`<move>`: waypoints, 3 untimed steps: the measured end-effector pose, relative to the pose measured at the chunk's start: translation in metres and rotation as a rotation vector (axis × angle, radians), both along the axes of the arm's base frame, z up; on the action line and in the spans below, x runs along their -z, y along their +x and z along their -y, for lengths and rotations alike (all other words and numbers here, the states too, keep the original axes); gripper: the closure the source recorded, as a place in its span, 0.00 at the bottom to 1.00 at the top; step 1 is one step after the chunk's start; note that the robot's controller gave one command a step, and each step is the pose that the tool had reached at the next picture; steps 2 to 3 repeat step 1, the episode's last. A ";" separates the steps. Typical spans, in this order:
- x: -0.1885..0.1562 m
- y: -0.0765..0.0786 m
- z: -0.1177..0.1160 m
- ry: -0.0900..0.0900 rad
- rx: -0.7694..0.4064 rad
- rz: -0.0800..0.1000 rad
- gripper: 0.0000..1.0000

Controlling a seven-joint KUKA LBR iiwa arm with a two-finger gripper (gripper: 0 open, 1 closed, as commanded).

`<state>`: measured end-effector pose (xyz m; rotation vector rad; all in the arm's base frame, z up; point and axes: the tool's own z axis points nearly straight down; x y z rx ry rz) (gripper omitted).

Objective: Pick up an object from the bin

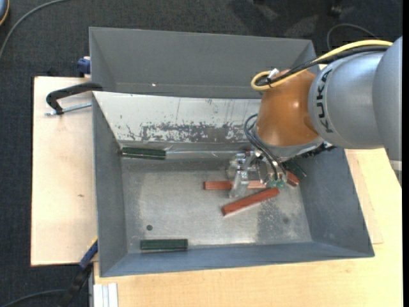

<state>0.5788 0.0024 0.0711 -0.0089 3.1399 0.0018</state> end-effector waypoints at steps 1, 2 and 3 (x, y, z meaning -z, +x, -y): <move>-0.133 0.002 0.004 -0.001 -0.033 0.014 1.00; -0.133 0.002 0.004 -0.001 -0.033 0.014 1.00; -0.133 0.002 0.004 -0.001 -0.033 0.014 1.00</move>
Offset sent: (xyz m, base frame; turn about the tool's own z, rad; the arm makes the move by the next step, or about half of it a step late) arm -0.0012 -0.0047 0.1263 -0.0338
